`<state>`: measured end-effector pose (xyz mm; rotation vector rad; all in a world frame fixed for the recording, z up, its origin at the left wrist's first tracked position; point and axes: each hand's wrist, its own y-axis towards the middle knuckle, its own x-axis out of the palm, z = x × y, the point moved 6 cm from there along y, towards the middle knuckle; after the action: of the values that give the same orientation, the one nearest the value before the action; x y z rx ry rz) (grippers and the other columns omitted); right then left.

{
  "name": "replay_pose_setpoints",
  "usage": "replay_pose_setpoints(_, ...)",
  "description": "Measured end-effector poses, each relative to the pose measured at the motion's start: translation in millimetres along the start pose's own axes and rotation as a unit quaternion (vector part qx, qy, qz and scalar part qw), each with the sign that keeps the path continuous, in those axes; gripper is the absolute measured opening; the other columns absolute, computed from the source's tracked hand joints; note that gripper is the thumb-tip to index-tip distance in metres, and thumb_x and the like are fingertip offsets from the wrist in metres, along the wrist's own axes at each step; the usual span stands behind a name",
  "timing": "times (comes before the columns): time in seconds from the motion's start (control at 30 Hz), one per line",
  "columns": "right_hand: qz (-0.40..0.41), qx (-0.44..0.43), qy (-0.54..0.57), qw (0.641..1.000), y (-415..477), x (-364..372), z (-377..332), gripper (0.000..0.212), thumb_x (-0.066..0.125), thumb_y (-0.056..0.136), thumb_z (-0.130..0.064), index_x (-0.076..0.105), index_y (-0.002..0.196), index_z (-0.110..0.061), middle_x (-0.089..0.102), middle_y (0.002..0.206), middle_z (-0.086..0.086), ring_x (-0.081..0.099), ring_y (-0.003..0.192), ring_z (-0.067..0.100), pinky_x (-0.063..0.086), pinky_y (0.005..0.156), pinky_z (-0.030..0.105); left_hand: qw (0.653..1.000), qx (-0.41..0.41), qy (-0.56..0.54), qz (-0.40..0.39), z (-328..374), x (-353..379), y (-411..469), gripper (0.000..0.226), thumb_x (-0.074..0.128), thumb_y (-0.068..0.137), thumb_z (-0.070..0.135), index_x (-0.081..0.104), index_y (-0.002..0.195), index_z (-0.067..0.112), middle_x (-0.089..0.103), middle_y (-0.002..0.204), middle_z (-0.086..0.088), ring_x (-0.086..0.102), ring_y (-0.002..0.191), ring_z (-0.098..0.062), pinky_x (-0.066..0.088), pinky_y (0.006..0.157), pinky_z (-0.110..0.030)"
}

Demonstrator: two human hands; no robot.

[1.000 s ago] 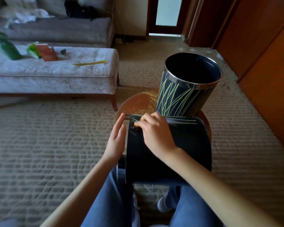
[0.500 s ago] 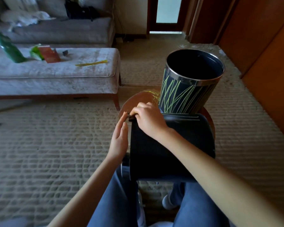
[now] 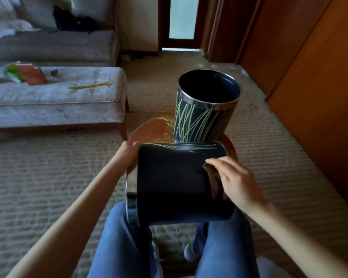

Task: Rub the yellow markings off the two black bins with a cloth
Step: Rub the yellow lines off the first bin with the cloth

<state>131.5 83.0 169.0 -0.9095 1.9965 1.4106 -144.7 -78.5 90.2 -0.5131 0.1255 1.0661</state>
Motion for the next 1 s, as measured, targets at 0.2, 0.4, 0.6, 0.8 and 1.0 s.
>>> replay_pose_setpoints(0.2, 0.043, 0.041, 0.000, 0.998, 9, -6, 34, 0.030, 0.047, 0.100, -0.019, 0.071, 0.116, -0.008, 0.070, 0.096, 0.005, 0.069, 0.083, 0.021, 0.053, 0.074, 0.032, 0.994, -0.040, -0.100, 0.000, -21, 3, -10, 0.040, 0.058, 0.099, 0.043, 0.065, 0.087, 0.006, 0.045, 0.057, -0.004, 0.040, 0.043, -0.012, 0.029, 0.041, -0.019)
replay_pose_setpoints(0.4, 0.041, -0.027, -0.114, 0.992, 8, 9, 31, 0.027, 0.053, 0.097, -0.009, 0.070, 0.117, -0.007, 0.070, 0.091, 0.004, 0.066, 0.082, 0.021, 0.047, 0.072, 0.027, 0.983, 0.085, -0.153, 0.059, -21, -2, -25, 0.036, 0.056, 0.100, 0.036, 0.070, 0.092, 0.004, 0.068, 0.082, -0.009, 0.060, 0.076, -0.015, 0.049, 0.074, -0.034)
replay_pose_setpoints(0.6, -0.027, -0.075, -0.090, 0.993, 1, 17, 32, 0.034, 0.056, 0.091, -0.029, 0.052, 0.119, -0.010, 0.063, 0.102, 0.009, 0.057, 0.089, 0.027, 0.046, 0.075, 0.041, 0.990, 0.108, -0.072, 0.063, -18, -4, -32, 0.014, 0.047, 0.103, 0.023, 0.051, 0.093, 0.015, 0.053, 0.083, -0.006, 0.049, 0.078, -0.021, 0.040, 0.075, -0.040)
replay_pose_setpoints(0.8, 0.035, -0.130, -0.179, 0.975, -37, 26, 25, 0.026, 0.066, 0.084, -0.003, 0.071, 0.104, -0.018, 0.064, 0.112, 0.010, 0.057, 0.103, 0.027, 0.043, 0.085, 0.044, 0.992, 0.105, -0.042, 0.052, 10, 1, -24, 0.048, 0.037, 0.103, 0.019, 0.043, 0.150, 0.021, 0.049, 0.149, 0.001, 0.044, 0.138, -0.015, 0.030, 0.120, -0.037)
replay_pose_setpoints(1.0, 0.058, -0.099, -0.194, 0.974, -17, 24, 22, 0.025, 0.067, 0.086, -0.003, 0.077, 0.100, -0.021, 0.068, 0.110, 0.010, 0.056, 0.107, 0.029, 0.044, 0.086, 0.046, 0.991, 0.114, -0.010, 0.073, 9, 0, -16, 0.040, 0.040, 0.106, 0.027, 0.050, 0.145, 0.022, 0.057, 0.142, -0.003, 0.050, 0.133, -0.021, 0.036, 0.108, -0.030)
